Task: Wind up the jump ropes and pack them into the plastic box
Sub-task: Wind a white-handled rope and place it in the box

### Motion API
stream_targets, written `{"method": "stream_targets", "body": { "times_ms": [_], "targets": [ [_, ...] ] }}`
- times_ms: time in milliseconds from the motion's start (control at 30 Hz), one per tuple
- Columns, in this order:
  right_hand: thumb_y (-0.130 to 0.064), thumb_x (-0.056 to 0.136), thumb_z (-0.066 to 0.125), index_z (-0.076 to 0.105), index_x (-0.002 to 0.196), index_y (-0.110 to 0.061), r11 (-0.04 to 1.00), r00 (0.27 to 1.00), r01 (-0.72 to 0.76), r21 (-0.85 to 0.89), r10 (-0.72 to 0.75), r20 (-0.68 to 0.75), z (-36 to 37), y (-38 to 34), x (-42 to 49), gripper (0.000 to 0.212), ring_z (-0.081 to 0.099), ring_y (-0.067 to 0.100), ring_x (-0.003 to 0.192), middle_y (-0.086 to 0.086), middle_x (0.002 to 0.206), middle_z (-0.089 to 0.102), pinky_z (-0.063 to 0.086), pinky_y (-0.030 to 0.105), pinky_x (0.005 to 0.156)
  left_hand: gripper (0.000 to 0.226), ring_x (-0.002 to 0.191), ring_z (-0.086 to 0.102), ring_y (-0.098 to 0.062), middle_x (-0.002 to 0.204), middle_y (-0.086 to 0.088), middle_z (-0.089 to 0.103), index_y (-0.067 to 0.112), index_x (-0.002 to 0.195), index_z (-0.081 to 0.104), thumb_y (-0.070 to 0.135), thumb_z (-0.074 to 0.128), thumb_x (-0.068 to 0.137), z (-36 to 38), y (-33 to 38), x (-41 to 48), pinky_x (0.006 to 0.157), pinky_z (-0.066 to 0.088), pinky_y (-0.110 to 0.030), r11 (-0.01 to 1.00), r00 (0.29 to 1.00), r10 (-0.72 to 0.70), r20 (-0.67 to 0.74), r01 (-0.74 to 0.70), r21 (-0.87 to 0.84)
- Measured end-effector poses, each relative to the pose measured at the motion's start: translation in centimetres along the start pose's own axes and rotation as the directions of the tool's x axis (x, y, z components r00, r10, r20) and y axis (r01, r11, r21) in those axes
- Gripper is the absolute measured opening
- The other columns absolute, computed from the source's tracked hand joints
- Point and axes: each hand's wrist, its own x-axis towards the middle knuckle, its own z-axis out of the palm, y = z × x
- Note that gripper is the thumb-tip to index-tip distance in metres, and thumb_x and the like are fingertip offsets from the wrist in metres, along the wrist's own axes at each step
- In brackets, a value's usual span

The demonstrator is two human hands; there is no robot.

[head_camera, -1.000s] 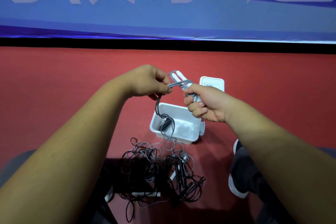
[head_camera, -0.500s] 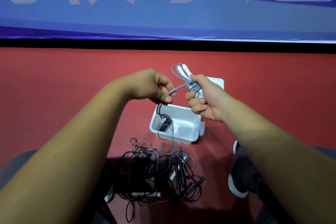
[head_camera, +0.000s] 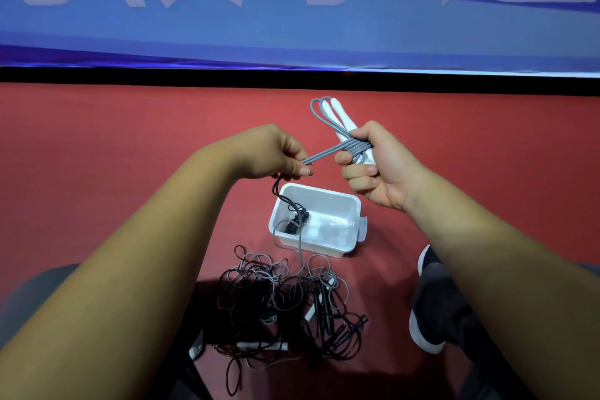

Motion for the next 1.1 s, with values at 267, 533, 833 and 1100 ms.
{"method": "stream_targets", "body": {
  "times_ms": [267, 533, 833, 1100],
  "targets": [
    [-0.025, 0.097, 0.046, 0.046, 0.108, -0.011, 1.000, 0.999, 0.026, 0.006, -0.026, -0.039, 0.4, -0.1, -0.3, 0.017, 0.027, 0.006, 0.045, 0.005, 0.078, 0.054, 0.020, 0.017, 0.032, 0.005, 0.075, 0.068, -0.006, 0.080, 0.005, 0.075, 0.023, 0.095, 0.080, 0.025, 0.076, 0.095, 0.9, -0.8, 0.0, 0.074, 0.058, -0.026, 0.995, 1.000, 0.009, 0.019, -0.007, -0.098],
    [-0.023, 0.094, 0.056, 0.053, 0.100, -0.010, 0.996, 0.997, 0.048, 0.079, -0.043, -0.058, 1.0, -0.1, -0.5, 0.015, 0.051, 0.019, 0.059, 0.008, 0.074, 0.054, 0.057, 0.036, 0.061, 0.007, 0.074, 0.067, -0.007, 0.089, -0.006, 0.078, 0.015, 0.096, 0.076, 0.019, 0.072, 0.099, 1.4, -0.9, 0.3, 0.068, 0.053, -0.016, 0.994, 1.000, 0.026, -0.013, -0.028, -0.103],
    [-0.031, 0.103, 0.061, 0.053, 0.100, -0.013, 0.997, 0.995, -0.050, -0.052, 0.054, 0.082, 1.3, 0.6, -0.7, 0.020, 0.027, 0.002, 0.041, 0.000, 0.076, 0.053, 0.022, 0.018, 0.039, 0.003, 0.079, 0.063, -0.008, 0.090, 0.002, 0.077, 0.024, 0.098, 0.077, 0.026, 0.074, 0.096, 2.3, -1.7, 1.2, 0.087, 0.054, -0.033, 0.999, 0.993, 0.034, -0.117, -0.031, 0.024],
    [-0.034, 0.091, 0.061, 0.068, 0.120, -0.004, 0.943, 0.907, -0.224, -0.246, 0.294, 0.302, 1.2, 1.6, -1.8, 0.042, 0.026, 0.001, 0.037, -0.007, 0.064, 0.041, 0.015, 0.020, 0.044, 0.007, 0.075, 0.070, -0.009, 0.090, -0.008, 0.078, 0.012, 0.093, 0.076, 0.009, 0.070, 0.096, 1.9, -1.7, 0.7, 0.070, 0.058, -0.025, 0.961, 0.968, 0.036, -0.247, -0.102, -0.258]
  ]
}}
